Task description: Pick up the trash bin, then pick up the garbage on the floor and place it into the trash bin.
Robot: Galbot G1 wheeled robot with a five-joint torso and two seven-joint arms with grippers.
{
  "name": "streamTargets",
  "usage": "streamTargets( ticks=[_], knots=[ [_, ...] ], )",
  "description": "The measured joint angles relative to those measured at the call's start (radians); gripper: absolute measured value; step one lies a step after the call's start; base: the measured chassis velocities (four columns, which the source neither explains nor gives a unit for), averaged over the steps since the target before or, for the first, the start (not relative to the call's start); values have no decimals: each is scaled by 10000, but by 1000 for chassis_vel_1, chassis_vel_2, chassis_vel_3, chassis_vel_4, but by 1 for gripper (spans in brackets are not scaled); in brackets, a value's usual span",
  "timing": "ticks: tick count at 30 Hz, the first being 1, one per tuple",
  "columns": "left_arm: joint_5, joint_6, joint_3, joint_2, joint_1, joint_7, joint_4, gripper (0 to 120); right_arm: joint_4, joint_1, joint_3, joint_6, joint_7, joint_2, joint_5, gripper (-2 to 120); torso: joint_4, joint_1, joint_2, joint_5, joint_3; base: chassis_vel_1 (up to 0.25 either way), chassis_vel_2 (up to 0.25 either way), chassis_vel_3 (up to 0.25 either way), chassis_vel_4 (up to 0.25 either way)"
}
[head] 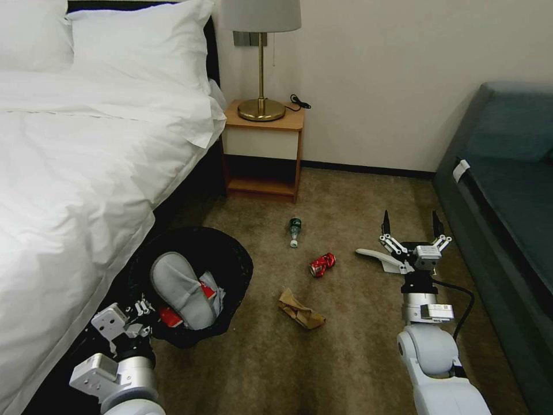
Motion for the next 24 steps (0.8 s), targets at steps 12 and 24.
streamTargets(
  ticks=[12, 24],
  knots=[
    [70, -16, 5, 1, 176, 13, -126, 4, 36, -202, -1387, -2033, -313, -753, 527, 100, 0, -2, 0, 0, -2, 0, 0, 0, 0],
    [211, -26, 31, -86, 293, 15, -184, 4, -419, 999, -3607, -7219, -1193, -1383, 3057, 100, 1, -2, 0, -2, -1, 0, 0, 0, 0]
  ],
)
